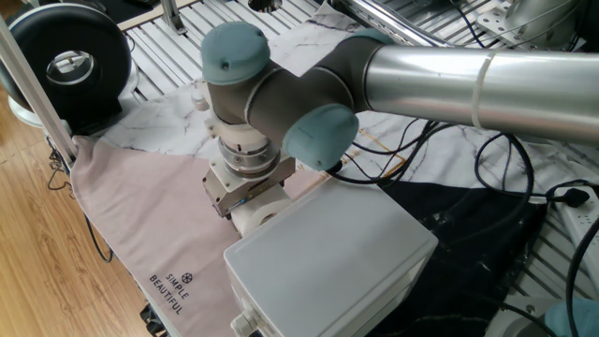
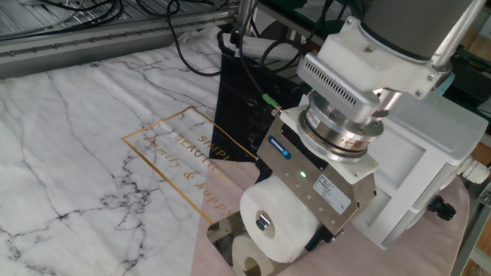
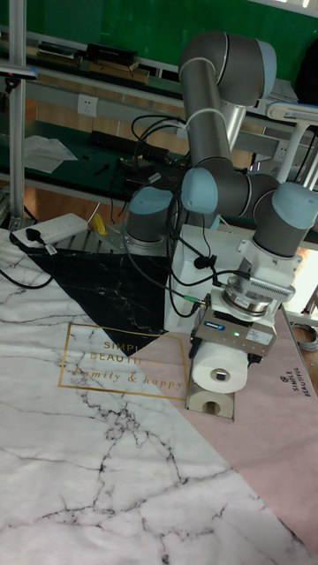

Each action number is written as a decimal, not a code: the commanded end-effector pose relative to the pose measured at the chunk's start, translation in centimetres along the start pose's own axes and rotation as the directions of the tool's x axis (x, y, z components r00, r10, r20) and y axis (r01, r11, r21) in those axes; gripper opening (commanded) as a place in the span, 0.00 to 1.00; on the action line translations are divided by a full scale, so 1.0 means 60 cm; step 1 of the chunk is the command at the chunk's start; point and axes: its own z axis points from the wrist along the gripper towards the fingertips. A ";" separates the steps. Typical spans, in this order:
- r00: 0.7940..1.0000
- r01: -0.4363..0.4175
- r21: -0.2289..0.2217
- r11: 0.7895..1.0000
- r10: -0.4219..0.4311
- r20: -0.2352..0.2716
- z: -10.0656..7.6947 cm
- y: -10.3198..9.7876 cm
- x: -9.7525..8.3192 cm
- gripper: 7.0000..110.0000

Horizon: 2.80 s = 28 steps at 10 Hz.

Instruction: Take the roll of paper down from the shelf

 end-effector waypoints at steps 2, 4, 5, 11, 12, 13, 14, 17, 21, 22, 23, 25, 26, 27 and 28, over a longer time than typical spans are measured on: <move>0.998 -0.027 0.024 0.999 0.028 -0.062 -0.009 0.004 0.005 0.57; 0.997 -0.035 0.045 0.998 0.038 -0.063 -0.008 -0.003 0.002 0.57; 0.997 -0.037 0.033 0.999 0.039 -0.067 -0.007 -0.001 0.004 0.36; 0.993 -0.066 -0.055 0.996 0.061 -0.097 -0.029 0.019 0.008 0.00; 0.994 -0.062 -0.061 0.996 0.056 -0.098 -0.032 0.014 0.005 0.00; 0.994 -0.061 -0.064 0.996 0.054 -0.098 -0.032 0.011 0.003 0.00; 0.994 -0.064 -0.061 0.996 0.058 -0.095 -0.030 0.010 0.002 0.00; 0.994 -0.059 -0.077 0.995 0.051 -0.100 -0.020 0.018 0.005 0.00; 0.997 -0.059 -0.100 0.993 0.054 -0.051 -0.018 0.019 -0.014 0.57; 0.997 -0.065 -0.085 0.994 0.061 -0.045 -0.016 0.011 -0.017 0.15; 0.997 -0.074 -0.059 0.996 0.071 -0.043 -0.014 0.000 -0.018 0.15; 0.997 -0.072 -0.073 0.995 0.069 -0.033 -0.014 0.005 -0.022 0.00; 0.998 -0.063 -0.083 0.995 0.061 -0.027 -0.014 0.009 -0.025 0.00; 0.998 -0.063 -0.104 0.993 0.061 -0.026 -0.015 0.017 -0.026 0.00; 0.998 -0.062 -0.104 0.993 0.059 -0.024 -0.016 0.016 -0.027 0.00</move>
